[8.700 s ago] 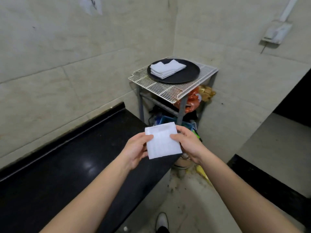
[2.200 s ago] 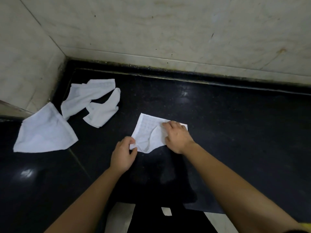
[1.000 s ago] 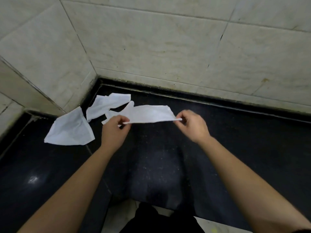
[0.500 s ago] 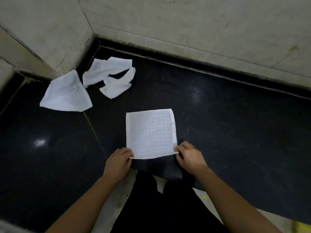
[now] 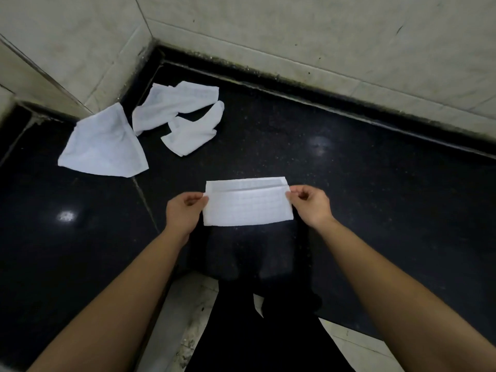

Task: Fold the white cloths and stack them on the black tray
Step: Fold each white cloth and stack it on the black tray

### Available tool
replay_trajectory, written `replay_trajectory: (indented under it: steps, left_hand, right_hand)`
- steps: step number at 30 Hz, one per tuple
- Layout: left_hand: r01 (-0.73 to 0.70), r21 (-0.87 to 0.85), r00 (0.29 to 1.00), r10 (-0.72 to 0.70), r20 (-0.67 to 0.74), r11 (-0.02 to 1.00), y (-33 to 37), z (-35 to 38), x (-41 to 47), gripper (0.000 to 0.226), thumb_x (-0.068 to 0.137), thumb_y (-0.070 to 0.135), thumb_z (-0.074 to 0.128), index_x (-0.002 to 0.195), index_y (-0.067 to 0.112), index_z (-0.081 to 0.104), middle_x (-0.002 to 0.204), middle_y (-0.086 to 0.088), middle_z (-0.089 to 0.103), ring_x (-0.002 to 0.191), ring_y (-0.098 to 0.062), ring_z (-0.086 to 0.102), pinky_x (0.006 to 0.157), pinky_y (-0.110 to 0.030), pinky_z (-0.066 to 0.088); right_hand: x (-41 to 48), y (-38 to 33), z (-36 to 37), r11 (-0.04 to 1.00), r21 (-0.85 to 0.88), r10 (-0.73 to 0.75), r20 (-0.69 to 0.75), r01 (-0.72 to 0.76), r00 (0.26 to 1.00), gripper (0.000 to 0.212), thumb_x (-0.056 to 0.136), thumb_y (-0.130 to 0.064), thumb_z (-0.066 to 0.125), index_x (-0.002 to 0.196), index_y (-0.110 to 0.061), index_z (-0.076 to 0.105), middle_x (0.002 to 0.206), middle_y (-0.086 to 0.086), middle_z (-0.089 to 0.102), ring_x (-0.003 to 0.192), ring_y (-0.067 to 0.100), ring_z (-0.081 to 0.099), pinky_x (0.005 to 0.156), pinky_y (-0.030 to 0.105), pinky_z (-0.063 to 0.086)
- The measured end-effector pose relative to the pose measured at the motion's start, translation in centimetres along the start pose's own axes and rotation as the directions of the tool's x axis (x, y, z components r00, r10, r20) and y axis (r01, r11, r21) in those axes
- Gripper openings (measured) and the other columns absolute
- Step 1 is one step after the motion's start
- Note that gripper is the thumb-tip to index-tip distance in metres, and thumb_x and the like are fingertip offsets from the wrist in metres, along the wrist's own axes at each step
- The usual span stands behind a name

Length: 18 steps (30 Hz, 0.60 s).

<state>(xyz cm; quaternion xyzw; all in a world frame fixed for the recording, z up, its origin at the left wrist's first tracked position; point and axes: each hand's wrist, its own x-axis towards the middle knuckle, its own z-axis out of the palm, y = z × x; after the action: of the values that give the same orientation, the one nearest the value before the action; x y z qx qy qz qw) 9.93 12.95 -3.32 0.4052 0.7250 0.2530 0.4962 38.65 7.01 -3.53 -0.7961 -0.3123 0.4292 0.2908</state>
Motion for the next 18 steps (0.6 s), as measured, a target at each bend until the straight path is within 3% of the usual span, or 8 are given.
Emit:
replay_trajectory:
  steps: [6, 11, 18]
  left_hand:
    - [-0.013, 0.119, 0.999, 0.017, -0.029, 0.993, 0.7, 1.3, 3.3, 0.015, 0.089, 0.021, 0.073, 0.102, 0.015, 0.072, 0.099, 0.000, 0.070, 0.094, -0.013, 0.065, 0.088, -0.027, 0.051]
    - [-0.010, 0.162, 1.000, 0.014, -0.022, 0.987, 0.7, 1.5, 4.4, 0.013, 0.090, 0.023, 0.072, 0.102, 0.016, 0.072, 0.093, 0.006, 0.068, 0.092, -0.013, 0.065, 0.080, -0.025, 0.048]
    - [-0.024, 0.214, 0.999, 0.032, -0.035, 0.977, 0.4, 1.5, 5.3, 0.016, 0.089, 0.031, 0.071, 0.100, 0.020, 0.073, 0.089, 0.009, 0.068, 0.092, -0.015, 0.066, 0.081, -0.029, 0.050]
  right_hand:
    - [2.8, -1.3, 1.0, 0.998, -0.055, 0.028, -0.045, -0.030, 0.999, 0.019, 0.093, -0.030, 0.067, 0.109, -0.022, 0.075, 0.099, -0.006, 0.072, 0.094, 0.011, 0.067, 0.090, 0.026, 0.053]
    - [3.4, -1.7, 1.6, 0.994, -0.092, 0.060, -0.059, -0.065, 0.996, 0.017, 0.094, -0.031, 0.065, 0.107, -0.025, 0.074, 0.094, -0.010, 0.070, 0.091, 0.009, 0.065, 0.081, 0.019, 0.046]
    - [3.4, -1.8, 1.9, 0.993, -0.083, 0.072, -0.091, -0.079, 0.993, 0.015, 0.095, -0.030, 0.063, 0.107, -0.025, 0.071, 0.091, -0.014, 0.066, 0.088, 0.007, 0.063, 0.082, 0.022, 0.050]
